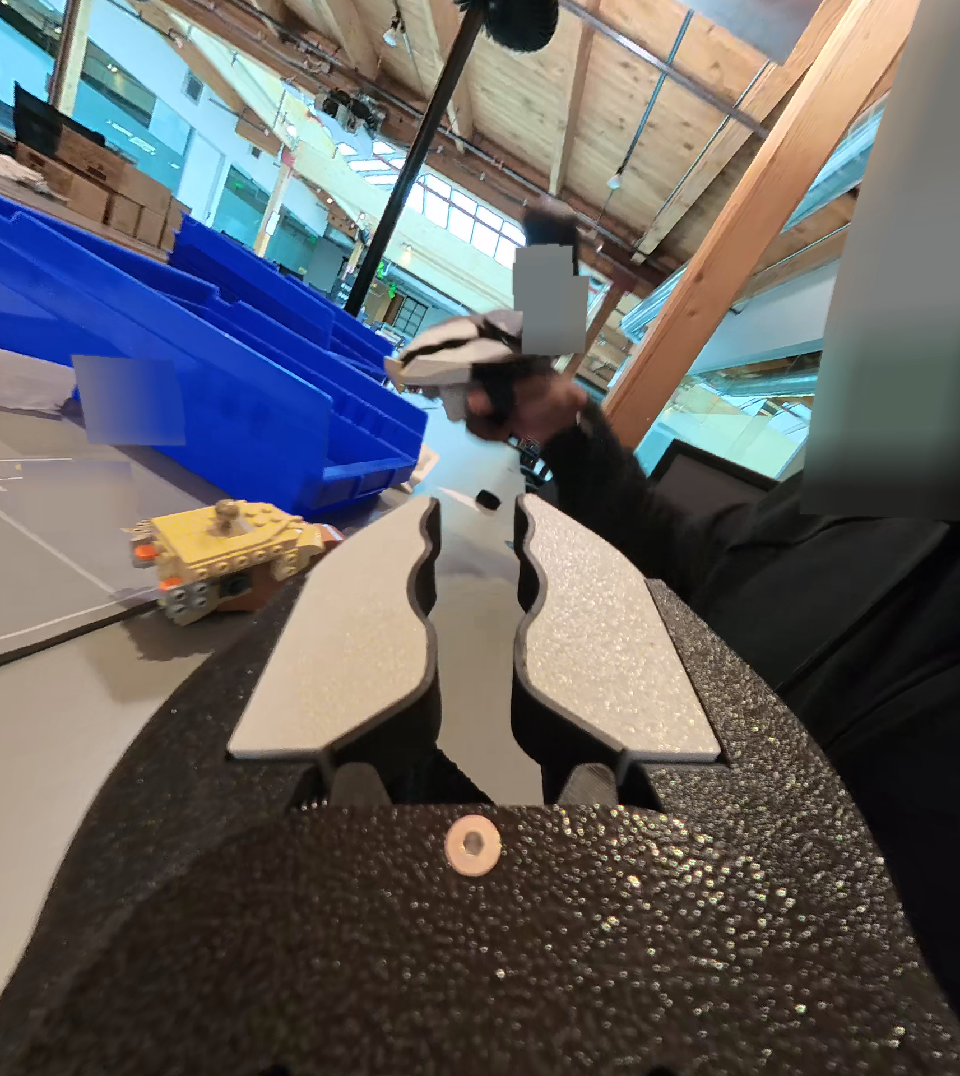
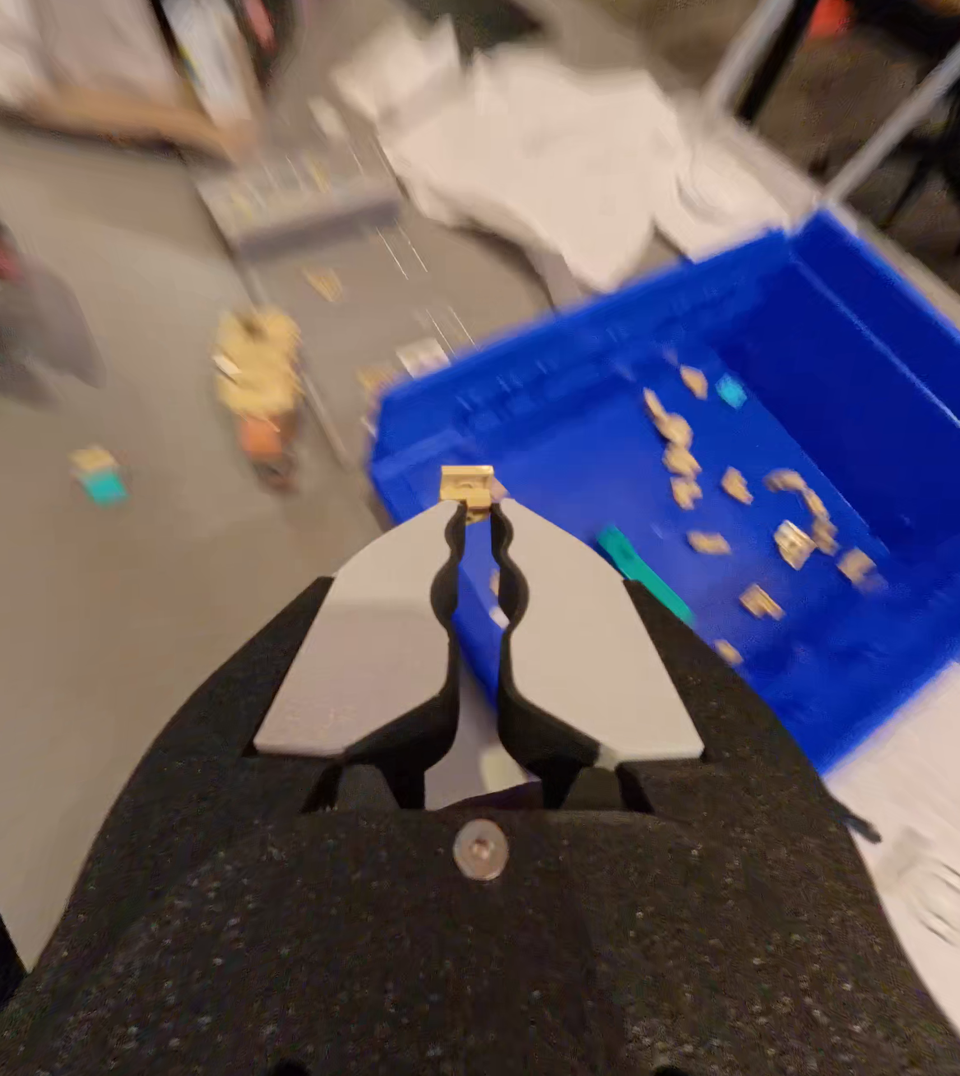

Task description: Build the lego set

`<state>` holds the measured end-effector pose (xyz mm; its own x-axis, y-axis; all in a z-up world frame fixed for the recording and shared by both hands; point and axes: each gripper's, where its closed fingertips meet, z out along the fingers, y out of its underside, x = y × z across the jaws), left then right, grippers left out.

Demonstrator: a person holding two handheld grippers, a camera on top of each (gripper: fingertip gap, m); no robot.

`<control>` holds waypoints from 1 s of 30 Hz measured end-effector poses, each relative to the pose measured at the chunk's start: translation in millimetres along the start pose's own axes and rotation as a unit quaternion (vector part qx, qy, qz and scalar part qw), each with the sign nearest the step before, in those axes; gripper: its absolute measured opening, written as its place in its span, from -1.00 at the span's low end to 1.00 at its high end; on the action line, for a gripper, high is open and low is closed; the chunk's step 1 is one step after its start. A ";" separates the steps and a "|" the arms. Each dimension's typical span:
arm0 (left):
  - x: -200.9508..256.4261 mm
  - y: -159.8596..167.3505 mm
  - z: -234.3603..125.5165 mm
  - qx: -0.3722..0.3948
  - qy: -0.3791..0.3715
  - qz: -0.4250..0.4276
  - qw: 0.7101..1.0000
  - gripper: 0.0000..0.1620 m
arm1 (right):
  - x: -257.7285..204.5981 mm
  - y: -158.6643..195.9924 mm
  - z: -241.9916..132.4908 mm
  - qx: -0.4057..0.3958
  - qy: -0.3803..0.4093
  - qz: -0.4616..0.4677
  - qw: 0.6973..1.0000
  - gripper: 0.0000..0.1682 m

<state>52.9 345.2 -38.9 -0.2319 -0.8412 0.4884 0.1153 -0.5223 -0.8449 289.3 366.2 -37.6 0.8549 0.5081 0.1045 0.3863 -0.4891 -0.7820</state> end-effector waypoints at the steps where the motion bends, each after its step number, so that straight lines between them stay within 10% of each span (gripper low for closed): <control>1: -3.4 -0.8 0.3 -0.003 -0.004 0.000 1.000 -0.71 | 18.9 9.9 0.0 -0.054 0.005 -0.003 0.999 -0.91; 9: -29.5 -11.9 2.0 0.007 -0.039 -0.004 0.999 -0.72 | 91.5 49.9 38.5 -0.270 -0.021 -0.054 0.961 -0.90; 30: -40.6 -24.1 -5.3 0.038 -0.041 -0.020 0.998 -0.74 | 131.7 57.3 152.1 -0.342 -0.034 -0.093 0.935 -0.78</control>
<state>54.5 392.7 -39.6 -0.1588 -0.8263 0.5404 0.1804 -0.5624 -0.8069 371.3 513.0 -162.1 0.7361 0.6616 0.1428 0.6767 -0.7148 -0.1766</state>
